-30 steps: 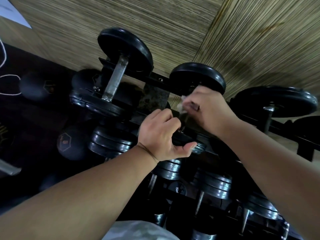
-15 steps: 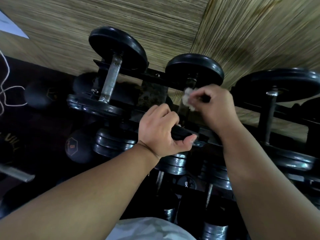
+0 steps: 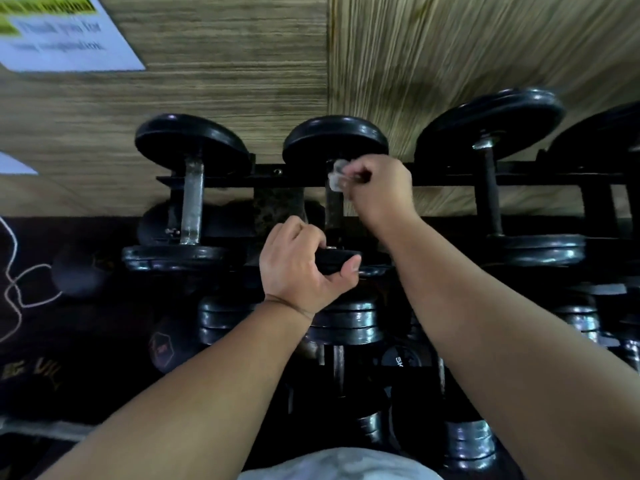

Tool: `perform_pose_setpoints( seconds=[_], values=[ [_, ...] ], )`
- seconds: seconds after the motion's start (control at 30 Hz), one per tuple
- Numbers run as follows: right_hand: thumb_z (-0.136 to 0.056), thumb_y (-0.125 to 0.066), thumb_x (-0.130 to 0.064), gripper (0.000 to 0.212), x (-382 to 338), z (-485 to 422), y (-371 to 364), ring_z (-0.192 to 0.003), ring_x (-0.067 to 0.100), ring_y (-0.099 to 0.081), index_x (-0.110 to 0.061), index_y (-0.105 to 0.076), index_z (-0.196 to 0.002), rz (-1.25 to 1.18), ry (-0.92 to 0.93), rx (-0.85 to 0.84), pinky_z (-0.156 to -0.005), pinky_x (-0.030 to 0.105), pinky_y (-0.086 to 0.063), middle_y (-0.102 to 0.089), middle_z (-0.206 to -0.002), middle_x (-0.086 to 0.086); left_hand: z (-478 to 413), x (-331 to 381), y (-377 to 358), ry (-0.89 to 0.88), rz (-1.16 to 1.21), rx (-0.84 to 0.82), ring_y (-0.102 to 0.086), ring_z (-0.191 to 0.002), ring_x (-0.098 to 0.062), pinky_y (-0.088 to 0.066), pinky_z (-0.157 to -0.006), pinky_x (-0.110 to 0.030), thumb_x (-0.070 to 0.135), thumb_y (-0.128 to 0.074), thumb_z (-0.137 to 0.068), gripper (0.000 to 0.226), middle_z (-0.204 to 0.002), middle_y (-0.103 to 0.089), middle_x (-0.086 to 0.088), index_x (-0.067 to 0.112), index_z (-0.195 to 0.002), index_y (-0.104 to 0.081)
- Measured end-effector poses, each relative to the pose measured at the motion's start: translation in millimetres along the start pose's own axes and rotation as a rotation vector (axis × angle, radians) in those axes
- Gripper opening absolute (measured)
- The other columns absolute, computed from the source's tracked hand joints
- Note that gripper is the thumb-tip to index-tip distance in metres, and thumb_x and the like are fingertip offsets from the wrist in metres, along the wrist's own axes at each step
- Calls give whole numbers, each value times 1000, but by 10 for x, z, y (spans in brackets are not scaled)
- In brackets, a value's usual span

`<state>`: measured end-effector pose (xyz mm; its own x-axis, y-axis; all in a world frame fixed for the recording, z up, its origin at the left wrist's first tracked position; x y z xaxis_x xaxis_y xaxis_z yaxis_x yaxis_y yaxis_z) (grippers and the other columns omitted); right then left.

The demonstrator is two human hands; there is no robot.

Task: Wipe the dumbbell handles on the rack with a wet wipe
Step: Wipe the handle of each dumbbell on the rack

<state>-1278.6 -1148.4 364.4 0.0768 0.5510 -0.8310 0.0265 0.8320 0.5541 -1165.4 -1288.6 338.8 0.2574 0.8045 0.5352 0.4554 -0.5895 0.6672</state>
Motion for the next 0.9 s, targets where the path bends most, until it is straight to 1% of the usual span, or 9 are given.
perform_pose_setpoints(
  seconds=[0.03, 0.1, 0.23, 0.37, 0.47, 0.57, 0.67, 0.77, 0.9],
  values=[
    [-88, -73, -10, 15, -37, -36, -39, -94, 8, -63, -19, -77, -99, 60, 26, 39, -72, 1, -39, -69, -107, -3, -3, 2, 4, 1, -3, -11, -52, -67, -24, -36, -63, -26, 62, -63, -80, 56, -76, -54, -5, 7, -73, -59],
    [-88, -70, -8, 20, -81, -40, -95, -94, 8, -59, -20, -76, -103, 157, 59, 22, -72, 5, -36, -65, -110, -3, -10, 11, 13, 9, -18, -33, -51, -68, -23, -34, -63, -27, 62, -62, -80, 56, -77, -53, -5, 7, -74, -59],
    [-87, -76, -15, 10, -65, 162, -11, -90, 8, -67, -19, -80, -96, 222, 72, -193, -78, 18, -48, -73, -95, -6, -31, 57, 56, 55, -50, -92, -48, -71, -21, -34, -64, -29, 61, -61, -77, 52, -79, -51, -3, 9, -77, -56],
    [-83, -79, -7, 11, -47, 370, 45, -88, 3, -70, -12, -81, -92, 144, 9, -341, -82, 16, -53, -77, -92, -4, -67, 114, 121, 110, -60, -241, -46, -79, -21, -33, -69, -31, 66, -53, -80, 52, -84, -46, 1, 13, -83, -53],
    [-84, -78, -6, 9, -70, 460, 168, -69, -9, -64, -10, -80, -92, 87, -26, -255, -71, 8, -52, -72, -80, -9, -131, 171, 179, 117, -55, -423, -51, -91, -21, -36, -77, -31, 72, -49, -84, 59, -94, -49, 3, 15, -94, -58],
    [-87, -77, -18, 5, -122, 578, 406, -89, 10, -70, -16, -80, -91, 109, 7, -135, -86, 29, -57, -76, -91, -2, -227, 220, 328, 128, -7, -602, -51, -109, -17, -43, -93, -30, 68, -60, -88, 49, -107, -52, 7, 23, -107, -58],
    [-85, -77, -21, 7, -193, 726, 672, -97, 13, -70, -18, -78, -92, 65, 11, -85, -90, 34, -57, -76, -100, -2, -403, 366, 642, 49, 65, -569, -54, -104, -13, -51, -95, -37, 69, -63, -87, 44, -106, -56, 10, 31, -107, -56],
    [-82, -82, -25, 9, -242, 987, 918, -92, 9, -71, -21, -76, -88, 5, 30, -43, -85, 36, -61, -76, -103, -7, -532, 567, 957, 4, 33, -610, -56, -107, -12, -51, -95, -36, 63, -69, -88, 45, -110, -58, 10, 28, -114, -61],
    [-81, -84, -28, 15, -280, 1470, 1194, -76, -4, -68, -21, -75, -91, -78, 25, 53, -69, 18, -56, -74, -84, -13, -521, 837, 1339, -45, 21, -711, -58, -108, -9, -51, -97, -34, 61, -72, -87, 41, -112, -61, 12, 29, -112, -66]
  ],
)
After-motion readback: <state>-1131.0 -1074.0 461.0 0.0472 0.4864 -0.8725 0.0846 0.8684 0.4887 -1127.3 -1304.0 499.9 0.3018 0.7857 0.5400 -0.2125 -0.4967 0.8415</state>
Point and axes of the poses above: each hand's wrist, its own z-axis away from the middle knuckle, its own y-axis out of the back of the hand, x = y × z, the point moved 4 cm from there along -z, towards the middle knuckle
